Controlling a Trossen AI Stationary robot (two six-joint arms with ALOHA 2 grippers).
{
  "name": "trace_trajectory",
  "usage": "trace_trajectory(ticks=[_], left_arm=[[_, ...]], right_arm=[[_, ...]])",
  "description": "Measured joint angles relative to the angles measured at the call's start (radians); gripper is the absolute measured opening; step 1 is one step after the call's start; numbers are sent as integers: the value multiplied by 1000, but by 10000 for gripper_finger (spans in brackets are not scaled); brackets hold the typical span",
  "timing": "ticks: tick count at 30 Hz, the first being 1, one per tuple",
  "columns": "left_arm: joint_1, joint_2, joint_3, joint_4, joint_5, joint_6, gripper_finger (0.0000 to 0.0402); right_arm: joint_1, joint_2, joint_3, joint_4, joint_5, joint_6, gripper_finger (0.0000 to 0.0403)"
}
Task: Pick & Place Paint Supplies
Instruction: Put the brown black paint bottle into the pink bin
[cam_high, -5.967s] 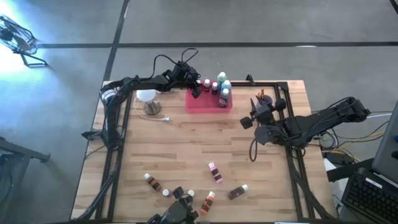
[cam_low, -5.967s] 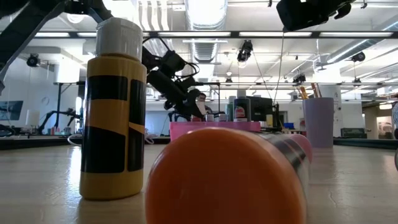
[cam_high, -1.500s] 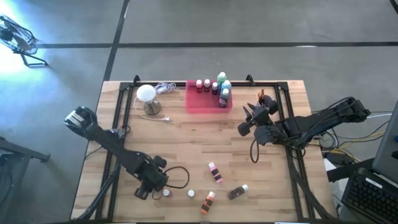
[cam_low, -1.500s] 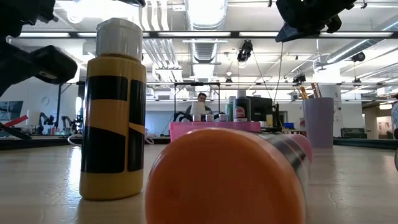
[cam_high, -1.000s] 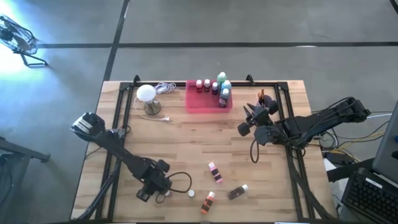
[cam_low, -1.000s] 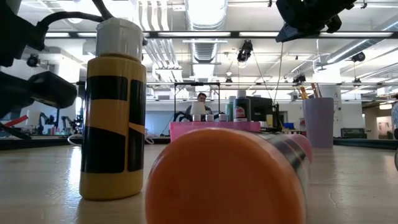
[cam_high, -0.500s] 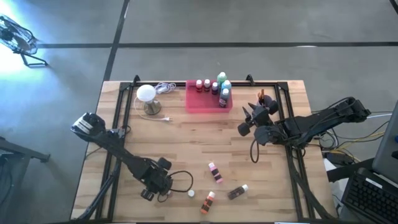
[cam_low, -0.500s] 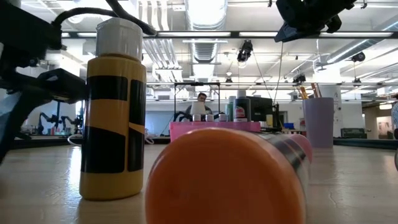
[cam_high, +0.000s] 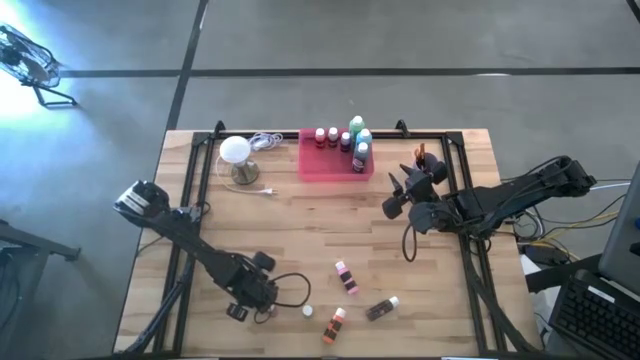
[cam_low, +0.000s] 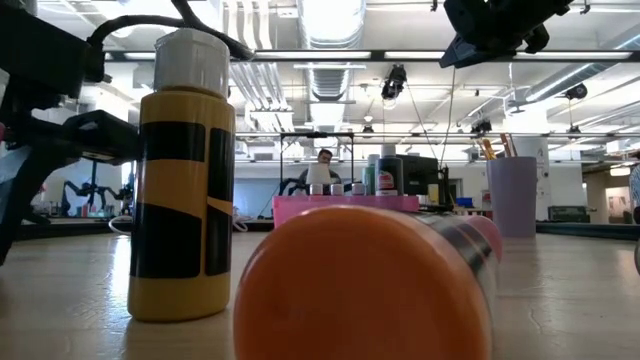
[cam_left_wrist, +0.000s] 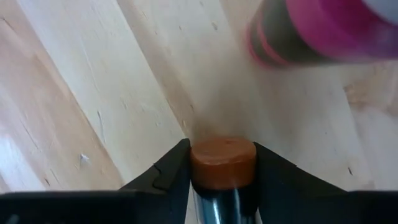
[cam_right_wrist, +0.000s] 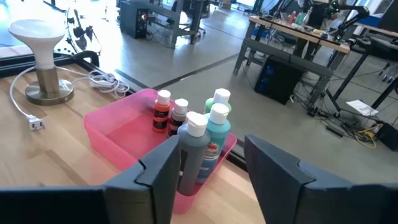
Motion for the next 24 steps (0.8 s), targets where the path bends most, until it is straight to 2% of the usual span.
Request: trace_trajectory(ticks=[5,9,14,18,21,24], left_arm=[[0,-36,31,-144,1,1,144],[0,-87,94,-252,-59,5,143],[1,-156,148,-276,-215,48,142],[6,-219,165,-265,-385,126,142],[21,-272,163,-202,-516,207,142],[49,-310,146,-109,-565,304,142]], right_arm=[[0,0,0,0,0,0,181],[0,0,0,1,0,0,185],[0,0,0,1,-4,0,179],[0,0,0,1,-7,0,167],[0,0,0,1,-32,0,156],[0,0,0,1,-34,-2,145]])
